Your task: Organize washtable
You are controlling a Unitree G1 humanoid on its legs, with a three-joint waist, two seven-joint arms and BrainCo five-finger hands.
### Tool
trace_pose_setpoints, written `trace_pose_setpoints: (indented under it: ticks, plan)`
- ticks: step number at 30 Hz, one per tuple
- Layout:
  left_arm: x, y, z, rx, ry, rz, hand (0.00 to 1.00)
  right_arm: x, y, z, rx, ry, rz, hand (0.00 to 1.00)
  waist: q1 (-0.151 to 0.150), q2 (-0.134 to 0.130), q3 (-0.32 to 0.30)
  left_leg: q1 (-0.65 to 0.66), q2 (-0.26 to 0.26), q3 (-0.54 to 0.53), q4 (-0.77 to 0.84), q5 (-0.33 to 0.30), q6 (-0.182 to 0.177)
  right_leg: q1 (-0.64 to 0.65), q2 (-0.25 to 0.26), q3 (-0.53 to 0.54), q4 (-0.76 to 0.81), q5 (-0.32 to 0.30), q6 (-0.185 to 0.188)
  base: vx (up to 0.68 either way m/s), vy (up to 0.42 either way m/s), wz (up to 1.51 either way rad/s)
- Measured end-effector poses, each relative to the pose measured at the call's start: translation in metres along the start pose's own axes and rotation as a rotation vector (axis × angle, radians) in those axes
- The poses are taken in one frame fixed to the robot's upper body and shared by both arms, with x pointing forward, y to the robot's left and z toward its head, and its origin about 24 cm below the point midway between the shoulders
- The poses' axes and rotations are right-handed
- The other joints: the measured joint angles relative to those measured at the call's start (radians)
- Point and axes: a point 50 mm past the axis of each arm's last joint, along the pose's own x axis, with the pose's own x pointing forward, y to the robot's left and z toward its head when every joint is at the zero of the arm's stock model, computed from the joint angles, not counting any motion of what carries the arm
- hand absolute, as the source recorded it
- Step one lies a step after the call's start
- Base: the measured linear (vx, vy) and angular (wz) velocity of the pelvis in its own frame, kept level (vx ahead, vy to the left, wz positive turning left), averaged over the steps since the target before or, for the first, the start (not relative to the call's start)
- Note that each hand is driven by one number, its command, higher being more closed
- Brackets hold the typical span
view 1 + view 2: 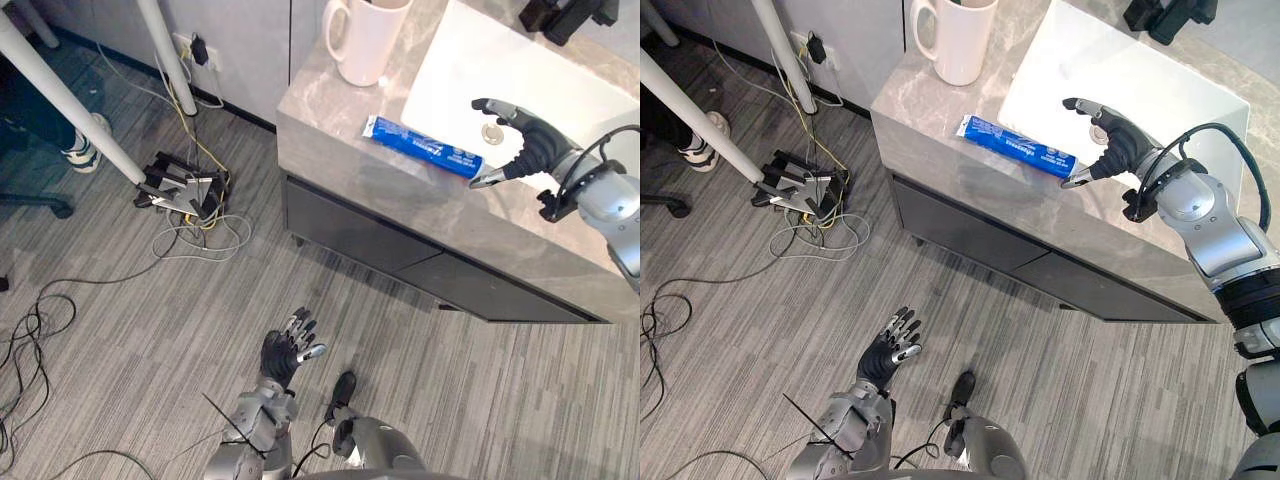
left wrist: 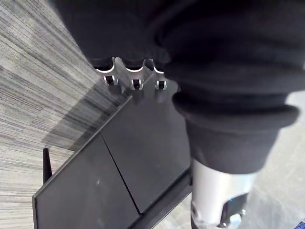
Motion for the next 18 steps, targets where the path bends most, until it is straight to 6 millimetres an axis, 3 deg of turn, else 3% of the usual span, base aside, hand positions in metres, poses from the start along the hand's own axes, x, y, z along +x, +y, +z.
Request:
trace_pose_setpoints:
  ticks: [5,6,18]
  plan:
    - [0.002,0.000,0.002,0.002,-0.007,0.012,0.00,0.000,0.001,0.000,0.003,-0.002,0.001,0.00,0.003,-0.001,0.013,-0.005,0.000,-0.001,0.003,0.000,0.000,-0.004,0.000,0.000,0.000,0.000,0.000,0.00,0.000,0.00]
    - [0.002,0.000,0.002,0.002,-0.007,0.013,0.00,0.000,0.001,0.000,0.003,-0.002,0.001,1.00,0.003,-0.001,0.013,-0.010,0.000,-0.002,0.000,0.000,0.000,-0.009,0.001,0.000,0.001,0.000,0.000,0.00,0.000,0.00]
    - [0.006,0.007,0.012,0.011,-0.044,0.039,0.00,0.005,-0.018,0.012,-0.008,-0.034,-0.095,1.00,0.002,-0.006,0.051,-0.039,0.001,-0.017,0.005,0.006,-0.002,-0.031,0.004,-0.011,0.001,0.002,-0.004,0.01,0.001,0.02]
